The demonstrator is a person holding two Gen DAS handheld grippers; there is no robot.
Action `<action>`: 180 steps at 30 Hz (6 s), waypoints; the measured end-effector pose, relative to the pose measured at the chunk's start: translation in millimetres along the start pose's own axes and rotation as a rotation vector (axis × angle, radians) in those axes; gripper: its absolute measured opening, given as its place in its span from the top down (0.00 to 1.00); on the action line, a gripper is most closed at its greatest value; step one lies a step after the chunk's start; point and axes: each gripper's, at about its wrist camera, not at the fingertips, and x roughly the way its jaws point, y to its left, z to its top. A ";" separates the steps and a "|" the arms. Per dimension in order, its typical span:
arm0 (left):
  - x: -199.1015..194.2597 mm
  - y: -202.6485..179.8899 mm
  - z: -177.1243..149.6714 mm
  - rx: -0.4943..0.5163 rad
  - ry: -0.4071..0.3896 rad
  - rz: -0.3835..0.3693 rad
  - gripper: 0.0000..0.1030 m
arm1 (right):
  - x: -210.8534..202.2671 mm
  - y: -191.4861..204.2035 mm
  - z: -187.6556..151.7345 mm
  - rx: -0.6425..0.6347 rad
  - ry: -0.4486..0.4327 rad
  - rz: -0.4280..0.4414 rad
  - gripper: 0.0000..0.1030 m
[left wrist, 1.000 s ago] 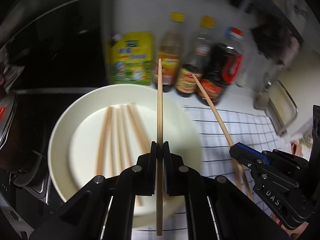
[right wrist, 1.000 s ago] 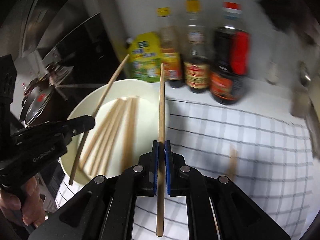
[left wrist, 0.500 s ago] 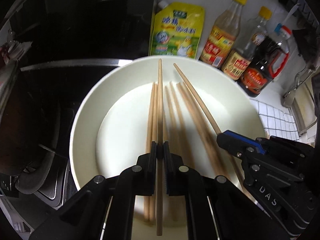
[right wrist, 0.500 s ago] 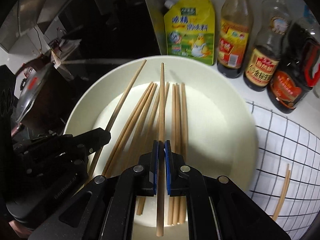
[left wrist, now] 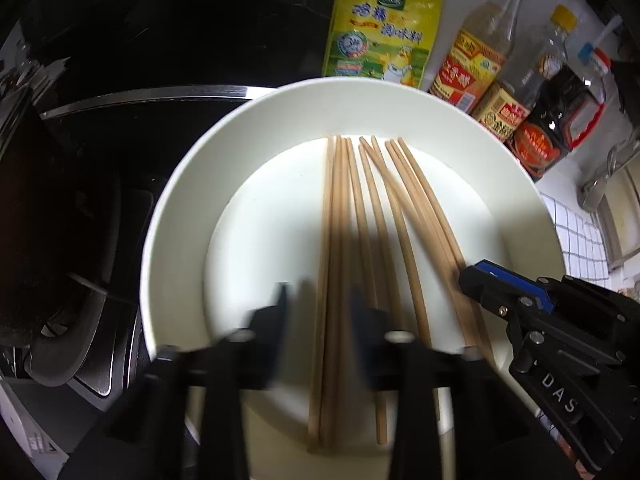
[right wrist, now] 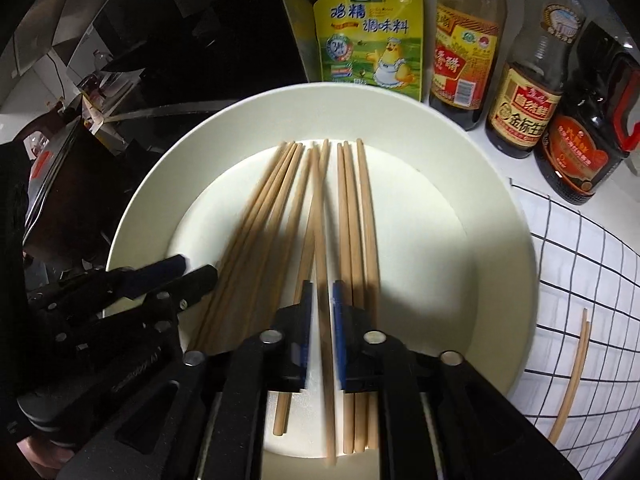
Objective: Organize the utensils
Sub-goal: 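Carry both chopsticks over the basin and lower them inside, then open both tools to release the chopsticks into the basin, then move both tools back over the last chopsticks on the mat, then grasp a chopstick with the right tool while the left tool grasps the other, then carry both chopsticks over the basin and lower them inside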
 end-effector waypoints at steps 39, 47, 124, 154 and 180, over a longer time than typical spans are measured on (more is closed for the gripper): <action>-71.3 -52.4 -34.1 0.091 -0.095 0.005 0.39 | -92.3 -35.3 -58.2 0.044 -0.149 0.014 0.78; -69.2 -87.4 -42.8 0.139 -0.090 -0.017 0.39 | -111.0 -69.7 -83.2 0.102 -0.167 -0.021 0.77; 8.4 -264.6 -116.9 0.292 0.036 -0.086 0.28 | -76.9 -222.7 -208.7 0.167 -0.076 -0.167 0.93; 52.5 -296.0 -124.1 0.314 0.017 0.037 0.22 | -90.9 -265.7 -223.4 0.213 -0.116 -0.272 0.76; 29.1 -293.5 -108.7 0.329 0.046 -0.104 0.93 | -103.4 -264.5 -206.0 0.257 -0.129 -0.172 0.94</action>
